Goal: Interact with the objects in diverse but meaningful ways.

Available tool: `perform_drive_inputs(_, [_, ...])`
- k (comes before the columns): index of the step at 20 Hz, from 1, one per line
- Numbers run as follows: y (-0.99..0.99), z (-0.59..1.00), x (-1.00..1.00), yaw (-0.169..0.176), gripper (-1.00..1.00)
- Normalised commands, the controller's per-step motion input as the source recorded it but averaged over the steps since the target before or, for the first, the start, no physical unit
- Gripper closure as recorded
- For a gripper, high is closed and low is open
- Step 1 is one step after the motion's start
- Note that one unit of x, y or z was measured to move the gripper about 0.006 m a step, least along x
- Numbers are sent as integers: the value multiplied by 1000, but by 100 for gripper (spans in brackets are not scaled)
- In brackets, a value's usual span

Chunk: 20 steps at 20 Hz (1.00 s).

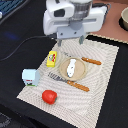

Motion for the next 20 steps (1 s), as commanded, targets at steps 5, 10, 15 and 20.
perform_drive_inputs(5, [-197,-706,-977,-54,-100])
perform_drive_inputs(10, [-46,-514,-777,-37,-100])
perform_drive_inputs(15, [2,-297,-489,-22,-100])
perform_drive_inputs(20, [30,-206,-356,-13,100])
